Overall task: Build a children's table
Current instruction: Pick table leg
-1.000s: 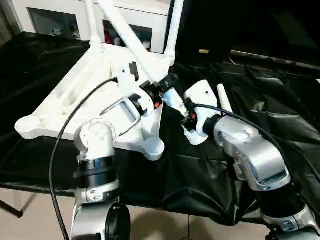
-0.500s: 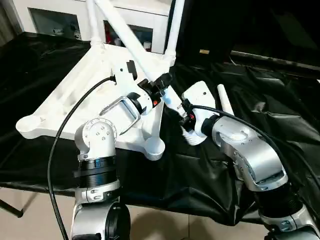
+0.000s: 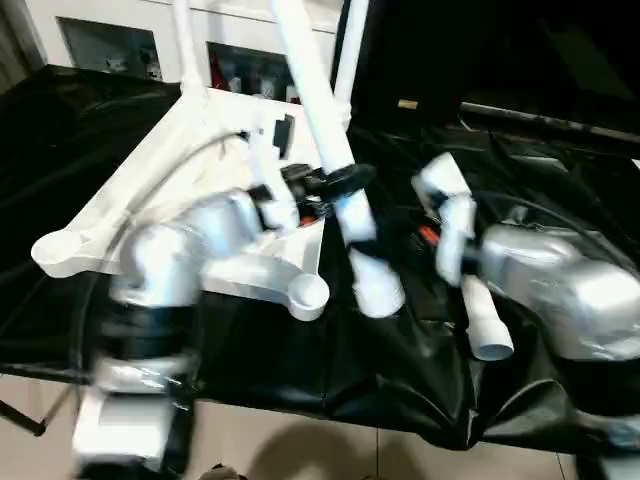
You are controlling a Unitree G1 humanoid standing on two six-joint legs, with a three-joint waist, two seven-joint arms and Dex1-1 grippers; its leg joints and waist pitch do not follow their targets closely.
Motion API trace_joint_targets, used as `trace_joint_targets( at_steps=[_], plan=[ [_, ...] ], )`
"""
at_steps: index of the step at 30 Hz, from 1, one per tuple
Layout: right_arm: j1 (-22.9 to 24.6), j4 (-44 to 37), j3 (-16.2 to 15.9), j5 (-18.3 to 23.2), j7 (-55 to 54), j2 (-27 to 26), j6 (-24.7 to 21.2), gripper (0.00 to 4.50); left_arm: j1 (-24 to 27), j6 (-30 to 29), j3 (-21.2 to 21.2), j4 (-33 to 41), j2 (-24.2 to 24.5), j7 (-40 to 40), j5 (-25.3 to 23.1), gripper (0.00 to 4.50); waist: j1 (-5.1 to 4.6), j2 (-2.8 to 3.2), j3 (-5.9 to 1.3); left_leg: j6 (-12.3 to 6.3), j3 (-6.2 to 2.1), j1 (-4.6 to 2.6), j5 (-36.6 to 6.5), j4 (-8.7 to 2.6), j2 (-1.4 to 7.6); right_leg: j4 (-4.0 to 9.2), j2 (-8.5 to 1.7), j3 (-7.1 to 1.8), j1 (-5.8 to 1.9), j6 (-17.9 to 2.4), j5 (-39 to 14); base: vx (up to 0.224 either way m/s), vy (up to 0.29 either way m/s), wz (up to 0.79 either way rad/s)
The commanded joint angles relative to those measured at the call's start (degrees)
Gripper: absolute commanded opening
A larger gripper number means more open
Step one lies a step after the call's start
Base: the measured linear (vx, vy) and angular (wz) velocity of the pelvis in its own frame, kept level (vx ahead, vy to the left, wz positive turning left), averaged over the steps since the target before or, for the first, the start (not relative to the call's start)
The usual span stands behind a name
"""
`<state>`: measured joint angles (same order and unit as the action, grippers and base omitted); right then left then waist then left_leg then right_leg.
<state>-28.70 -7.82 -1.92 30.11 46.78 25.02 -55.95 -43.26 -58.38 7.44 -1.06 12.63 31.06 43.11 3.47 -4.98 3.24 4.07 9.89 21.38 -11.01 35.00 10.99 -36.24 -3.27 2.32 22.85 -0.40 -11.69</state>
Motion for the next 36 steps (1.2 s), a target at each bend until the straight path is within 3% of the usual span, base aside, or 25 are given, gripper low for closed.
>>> trace_joint_targets(
  at_steps=[1, 6, 8, 11, 13, 20, 21, 23, 29, 31, 32, 33, 34, 36],
  plan=[
    [0.33, -0.15, 1.01, 0.8, 0.39, 0.88, -1.78, 2.98, -1.11, -1.15, -0.09, 2.73, 0.19, 3.24, 2.73, 1.84, 0.39, 0.5, -3.85, -0.17, -0.17, -0.96, -2.38, -3.57, 1.83, 3.46, -3.96, -2.5, -3.59, -13.04, -1.06, 0.0, 0.0, 0.0],
    [1.39, -2.25, -0.96, 2.52, 2.25, 3.48, -4.2, 2.98, -1.69, -0.54, -1.07, 1.92, 2.19, 7.42, 3.3, 1.84, 0.62, 0.79, -3.85, 0.62, -0.23, -1.04, -2.93, -3.67, 1.86, 3.6, -3.91, -2.53, -3.46, -12.04, -2.54, 0.0, 0.0, 0.0],
    [1.45, -2.31, -1.04, 2.87, 2.56, 3.91, -4.54, 2.65, -1.79, -0.4, -1.35, 1.44, 2.7, 8.67, 3.32, 1.84, 0.71, 0.75, -3.88, 0.83, -0.26, -1.0, -2.88, -3.71, 1.84, 3.64, -3.83, -2.51, -3.51, -11.81, -2.5, 0.0, 0.0, 0.0],
    [1.63, -2.29, -1.27, 2.89, 2.78, 4.28, -4.78, 2.59, -1.95, -0.19, -2.4, 0.89, 3.87, 11.03, 3.3, 1.84, 0.76, 0.74, -3.89, 1.06, -0.26, -0.98, -3.42, -3.73, 1.83, 3.67, -3.87, -2.5, -3.45, -11.6, -3.13, 0.0, 0.0, 0.0],
    [1.69, -2.38, -1.47, 2.86, 2.74, 4.28, -4.7, 2.23, -2.01, -0.13, -2.55, 0.75, 4.02, 11.34, 3.25, 1.84, 0.79, 0.7, -3.86, 1.3, -0.27, -0.93, -3.47, -3.75, 1.81, 3.7, -3.86, -2.48, -3.45, -11.49, -3.41, 0.0, 0.0, 0.0],
    [2.0, -2.79, -1.61, 3.08, 1.23, 3.19, -3.36, 2.03, -1.67, 1.21, -2.93, -0.07, 4.2, 11.3, 1.92, 1.84, 1.08, 0.73, -3.94, 1.54, -0.25, -0.92, -3.19, -3.73, 1.84, 3.56, -3.88, -2.51, -3.47, -11.63, -2.49, 0.0, 0.0, 0.0],
    [2.0, -2.79, -1.61, 3.08, 1.23, 3.19, -3.36, 2.01, -1.67, 1.21, -2.93, -0.07, 4.2, 11.3, 1.92, 2.19, 1.15, 0.75, -3.92, 1.53, -0.26, -0.95, -3.11, -3.75, 1.86, 3.58, -3.9, -2.5, -3.41, -11.64, -2.38, 0.0, 0.0, 0.0],
    [2.18, -2.94, -0.97, 2.24, -2.27, 0.22, -1.58, 2.0, -1.97, 3.11, -1.92, -2.74, 1.7, 4.07, -1.6, 2.56, 1.2, 0.61, -3.89, 1.51, -0.22, -0.87, -3.17, -3.74, 1.85, 3.62, -3.95, -2.52, -3.39, -11.49, -2.67, 0.0, 0.0, 0.0],
    [1.91, -3.35, -0.94, 0.63, -7.44, -3.63, 0.08, 1.97, -0.52, 2.7, 0.08, -1.85, -2.93, -5.3, -2.92, 2.98, 1.39, 0.63, -4.02, 2.17, -0.34, -0.84, -3.3, -3.77, 1.91, 3.62, -3.98, -2.52, -3.49, -11.02, -2.43, 0.0, 0.0, 0.0],
    [1.66, -2.98, -0.87, 0.02, -8.96, -4.57, 0.76, 1.96, 0.97, 2.01, 0.23, 0.19, -4.82, -7.15, -2.16, 2.99, 1.45, 0.61, -4.01, 2.16, -0.36, -0.85, -3.22, -3.79, 1.85, 3.66, -3.98, -2.47, -3.51, -10.91, -2.45, 0.0, 0.0, 0.0],
    [1.66, -2.98, -0.87, 0.02, -8.96, -4.57, 0.76, 1.96, 0.97, 2.01, 0.23, 0.19, -4.82, -7.15, -2.16, 2.66, 1.47, 0.6, -4.04, 2.09, -0.34, -0.88, -3.14, -3.77, 1.94, 3.63, -3.98, -2.51, -3.5, -10.96, -2.19, 0.0, 0.0, 0.0],
    [1.49, -2.79, -0.76, -0.03, -9.68, -5.02, 1.05, 1.96, 1.5, 2.2, 0.52, 0.79, -6.1, -8.95, -2.26, 2.66, 1.43, 0.6, -3.96, 2.01, -0.32, -0.82, -3.27, -3.8, 1.9, 3.67, -3.88, -2.49, -3.47, -10.82, -2.25, 0.0, 0.0, 0.0],
    [1.45, -2.78, -0.75, -0.04, -9.78, -5.07, 1.07, 1.96, 1.51, 2.29, 0.59, 0.8, -6.26, -9.25, -2.35, 2.62, 1.38, -0.07, -3.95, 1.87, -0.27, -0.79, -3.38, -3.79, 1.85, 3.82, -3.81, -2.47, -3.51, -10.46, -2.57, 0.0, 0.0, 0.0],
    [1.3, -2.78, -0.71, -0.1, -10.19, -5.27, 1.13, 1.96, 1.4, 2.63, 0.97, 0.71, -6.84, -10.43, -2.57, 2.59, 1.44, 0.29, -3.88, 1.74, -0.33, -0.75, -3.48, -3.82, 1.79, 3.86, -3.87, -2.49, -3.46, -9.82, -3.58, 0.0, 0.0, 0.0]
  ],
)
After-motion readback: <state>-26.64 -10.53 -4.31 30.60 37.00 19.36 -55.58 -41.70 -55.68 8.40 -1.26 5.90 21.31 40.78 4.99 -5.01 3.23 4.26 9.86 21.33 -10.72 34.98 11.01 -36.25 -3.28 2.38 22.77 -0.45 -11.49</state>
